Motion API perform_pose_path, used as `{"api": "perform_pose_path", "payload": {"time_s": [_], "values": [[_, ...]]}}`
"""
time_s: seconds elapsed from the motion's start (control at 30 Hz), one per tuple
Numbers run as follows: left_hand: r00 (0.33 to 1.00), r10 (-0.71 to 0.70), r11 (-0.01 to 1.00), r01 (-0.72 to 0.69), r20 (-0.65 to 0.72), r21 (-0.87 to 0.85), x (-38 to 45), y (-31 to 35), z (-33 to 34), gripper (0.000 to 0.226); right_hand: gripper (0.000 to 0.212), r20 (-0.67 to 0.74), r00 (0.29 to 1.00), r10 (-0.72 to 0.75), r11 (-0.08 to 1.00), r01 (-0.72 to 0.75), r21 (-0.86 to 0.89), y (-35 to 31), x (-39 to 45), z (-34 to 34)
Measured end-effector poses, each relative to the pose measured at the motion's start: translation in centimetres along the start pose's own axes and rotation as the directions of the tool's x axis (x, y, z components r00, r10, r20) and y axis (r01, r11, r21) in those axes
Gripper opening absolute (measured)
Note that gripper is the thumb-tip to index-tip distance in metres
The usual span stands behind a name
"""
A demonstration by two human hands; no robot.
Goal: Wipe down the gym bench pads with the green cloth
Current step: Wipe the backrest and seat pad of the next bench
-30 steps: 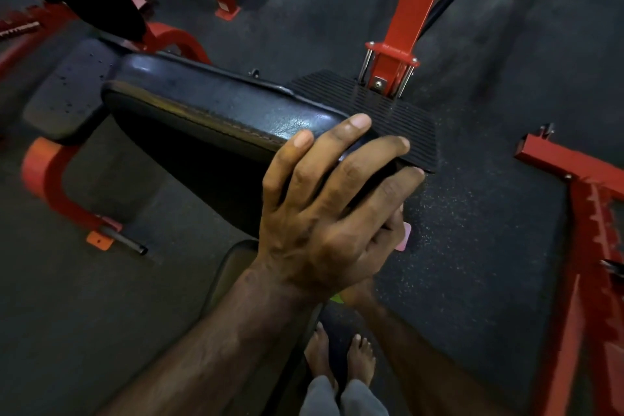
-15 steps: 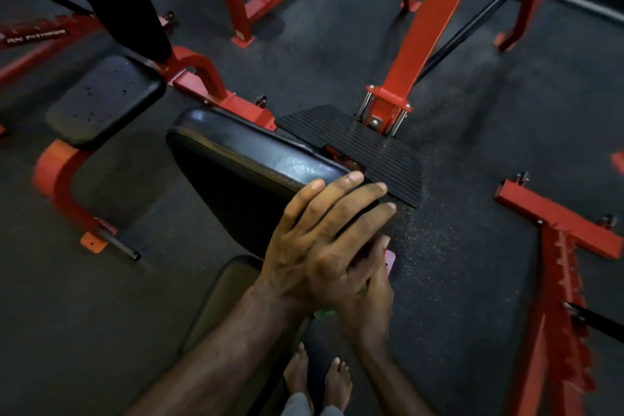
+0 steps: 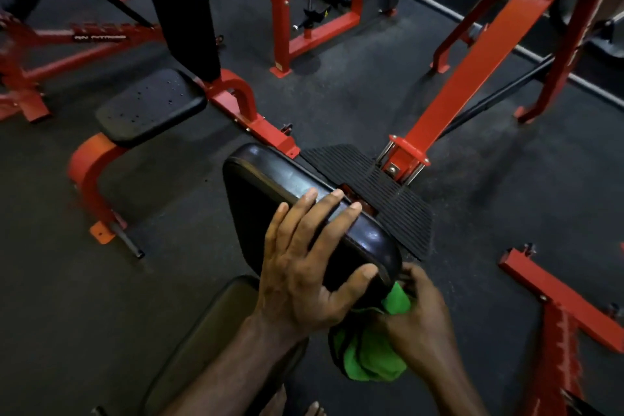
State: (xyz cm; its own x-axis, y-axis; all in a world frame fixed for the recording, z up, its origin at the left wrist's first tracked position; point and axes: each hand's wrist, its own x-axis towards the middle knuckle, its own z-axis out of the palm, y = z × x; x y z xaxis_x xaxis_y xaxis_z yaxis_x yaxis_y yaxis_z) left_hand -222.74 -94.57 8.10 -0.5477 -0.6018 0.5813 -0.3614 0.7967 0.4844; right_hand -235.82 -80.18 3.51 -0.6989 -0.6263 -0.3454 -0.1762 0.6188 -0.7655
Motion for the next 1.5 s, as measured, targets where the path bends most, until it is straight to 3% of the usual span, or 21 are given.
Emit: {"api": "perform_pose_path", "payload": {"time_s": [0.1, 0.3, 0.63, 1.23, 1.5], "values": [[0.998, -0.053, 0.999, 0.054, -0.022, 0.012, 0.1, -0.7, -0.4, 0.06, 0.071, 0.006, 0.993, -0.121, 0.992, 0.121, 0.043, -3.0, -0.8, -2.7], [0.996, -0.078, 0.997, 0.078, -0.035, -0.013, -0.2, -0.9, -0.1, 0.058, 0.071, -0.046, 0.975, -0.219, 0.969, 0.223, 0.105, -6.2, -1.1, -5.0], [0.986, -0.148, 0.985, 0.141, -0.075, -0.098, -0.5, 0.3, 1.0, 0.059, 0.05, -0.068, 0.967, -0.246, 0.95, 0.255, 0.181, -6.0, -1.3, -4.3], [0.985, -0.127, 0.986, 0.113, -0.118, -0.122, -0.7, 0.0, 2.0, 0.061, 0.049, -0.136, 0.956, -0.262, 0.953, 0.278, 0.123, -6.1, -1.5, -4.3], [0.989, -0.105, 0.988, 0.092, -0.101, -0.125, -0.6, -0.2, 1.8, 0.061, 0.038, -0.22, 0.906, -0.361, 0.876, 0.41, 0.253, -10.9, -2.0, -6.8]]}}
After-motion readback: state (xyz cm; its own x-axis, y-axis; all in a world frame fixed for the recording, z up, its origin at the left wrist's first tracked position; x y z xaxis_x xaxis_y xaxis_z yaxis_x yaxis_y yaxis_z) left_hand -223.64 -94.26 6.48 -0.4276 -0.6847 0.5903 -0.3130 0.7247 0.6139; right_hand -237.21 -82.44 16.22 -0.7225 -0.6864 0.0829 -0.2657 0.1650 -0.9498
